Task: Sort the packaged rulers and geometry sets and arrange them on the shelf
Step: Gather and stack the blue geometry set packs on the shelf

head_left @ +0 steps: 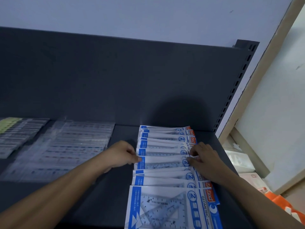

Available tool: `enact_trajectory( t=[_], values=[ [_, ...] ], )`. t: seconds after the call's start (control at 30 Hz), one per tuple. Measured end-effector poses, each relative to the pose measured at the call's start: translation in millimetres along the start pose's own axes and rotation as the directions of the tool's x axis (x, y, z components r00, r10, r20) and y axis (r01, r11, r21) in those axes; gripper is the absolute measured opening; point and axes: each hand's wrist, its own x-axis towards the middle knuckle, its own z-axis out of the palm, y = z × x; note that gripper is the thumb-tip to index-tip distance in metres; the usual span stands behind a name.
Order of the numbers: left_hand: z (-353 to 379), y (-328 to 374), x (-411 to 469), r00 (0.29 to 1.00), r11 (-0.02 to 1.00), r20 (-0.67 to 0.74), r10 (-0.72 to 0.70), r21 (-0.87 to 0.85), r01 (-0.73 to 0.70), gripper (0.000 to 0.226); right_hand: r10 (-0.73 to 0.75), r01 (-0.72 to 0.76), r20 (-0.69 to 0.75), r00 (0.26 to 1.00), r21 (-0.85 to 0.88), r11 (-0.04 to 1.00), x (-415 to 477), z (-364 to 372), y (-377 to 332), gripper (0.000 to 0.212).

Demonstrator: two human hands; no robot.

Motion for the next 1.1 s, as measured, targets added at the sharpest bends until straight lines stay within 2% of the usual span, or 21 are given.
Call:
enact_trajectory(
  t=[0.13,0.23,0.3,0.37,0.43,0.47,0.53,0.63,0.7,0.83,0.9,1.0,1.1],
  values=[
    [3,-3,4,0.998,0.979,-0.066,-0.025,-0.201,0.011,0.01,0.072,-0.075,0.023,0.997,0.232,0.97,3,-4,-5,0.018],
    [9,-5,3,0.995,0.972,-0.095,-0.038,-0.233,0.015,0.009,0.086,-0.098,0.058,0.995,0.246,0.964,1,-5,-8,0.018],
    [13,-6,1,0.99,0.972,-0.138,-0.043,-0.235,0.009,0.012,0.093,-0.098,0.032,0.995,0.262,0.96,-2,-6,-6,0.015],
    [13,-7,-3,0.968,0.994,-0.247,-0.046,-0.111,0.019,0.018,0.056,-0.039,-0.088,0.995,0.189,0.981,-8,-8,-3,0.014],
    [11,-9,-10,0.955,0.99,-0.297,-0.016,0.132,0.057,0.026,-0.028,0.043,-0.197,0.98,0.072,0.996,-17,-13,0,0.016],
    [10,-9,-13,0.968,0.974,-0.249,-0.015,0.216,0.07,0.037,-0.061,0.066,-0.206,0.977,0.02,0.998,-21,-15,2,0.019],
    [10,-7,-20,0.994,0.964,-0.089,-0.067,0.252,0.087,0.054,-0.063,0.058,-0.116,0.991,-0.052,0.997,-28,-18,5,0.029],
    [12,-5,-26,0.996,0.982,0.025,-0.087,0.17,0.081,0.046,0.024,-0.016,0.113,0.993,-0.072,0.997,-34,-21,7,0.035],
    [11,-8,-25,0.997,0.992,0.055,-0.057,0.112,0.05,0.037,0.054,-0.045,0.153,0.987,-0.063,0.997,-37,-19,5,0.034],
    [10,-10,-25,0.995,0.998,0.092,-0.031,0.052,0.026,0.025,0.157,-0.206,0.22,0.963,0.224,0.952,-38,-16,1,0.025],
    [13,-9,-24,0.997,1.0,0.079,-0.016,0.006,0.015,0.021,0.178,-0.228,0.194,0.965,0.278,0.933,-38,-18,-3,0.018],
    [14,-9,-24,0.999,0.997,0.048,-0.011,-0.071,0.014,0.019,0.231,-0.248,0.09,0.969,0.324,0.913,-41,-18,-9,0.021],
    [12,-12,-24,1.0,0.989,-0.03,-0.009,-0.145,0.004,0.016,0.301,-0.278,0.006,0.954,0.397,0.875,-40,-14,-19,0.014]
  ],
)
